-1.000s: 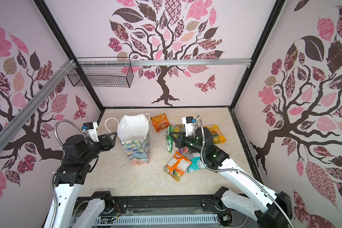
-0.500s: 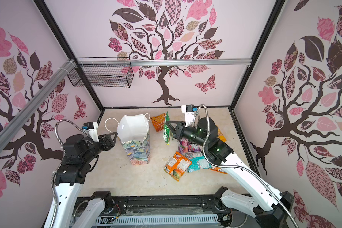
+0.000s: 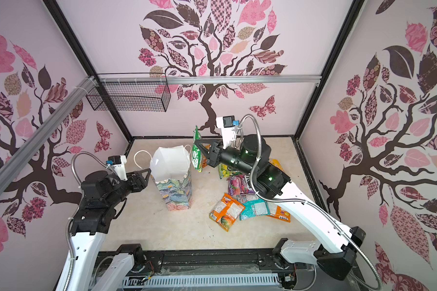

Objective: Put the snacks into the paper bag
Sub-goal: 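Lift the green packet with the right gripper and carry it above the bag, then lower the green packet into the bag held open by the left gripper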

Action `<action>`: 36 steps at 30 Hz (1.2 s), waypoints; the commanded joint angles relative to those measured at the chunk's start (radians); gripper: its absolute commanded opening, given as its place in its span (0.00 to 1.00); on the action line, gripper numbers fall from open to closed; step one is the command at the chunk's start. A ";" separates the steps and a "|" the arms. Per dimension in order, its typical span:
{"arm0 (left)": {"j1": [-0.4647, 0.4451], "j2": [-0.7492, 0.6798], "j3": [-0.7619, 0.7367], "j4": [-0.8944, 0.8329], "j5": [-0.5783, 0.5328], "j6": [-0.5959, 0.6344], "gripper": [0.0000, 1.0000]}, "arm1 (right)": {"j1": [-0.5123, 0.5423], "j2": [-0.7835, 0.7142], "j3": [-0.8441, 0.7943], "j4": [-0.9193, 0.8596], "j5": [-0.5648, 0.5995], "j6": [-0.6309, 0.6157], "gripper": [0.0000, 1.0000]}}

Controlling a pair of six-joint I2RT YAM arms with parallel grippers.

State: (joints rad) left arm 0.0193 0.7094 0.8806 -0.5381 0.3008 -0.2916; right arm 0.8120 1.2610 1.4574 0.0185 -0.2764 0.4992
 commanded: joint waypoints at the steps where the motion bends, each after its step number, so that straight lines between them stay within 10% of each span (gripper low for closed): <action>1: 0.004 -0.010 -0.029 0.027 0.014 -0.004 0.62 | 0.041 0.044 0.116 0.038 0.028 -0.057 0.00; 22: 0.007 0.007 -0.030 0.023 0.011 -0.004 0.66 | 0.083 0.474 0.829 -0.242 0.012 -0.158 0.00; 36: 0.008 -0.005 -0.027 0.014 0.018 0.000 0.67 | 0.114 0.449 0.554 -0.182 0.038 -0.158 0.00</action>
State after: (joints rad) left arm 0.0219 0.7170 0.8749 -0.5331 0.3153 -0.2958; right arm 0.9234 1.7138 2.0205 -0.2173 -0.2729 0.3614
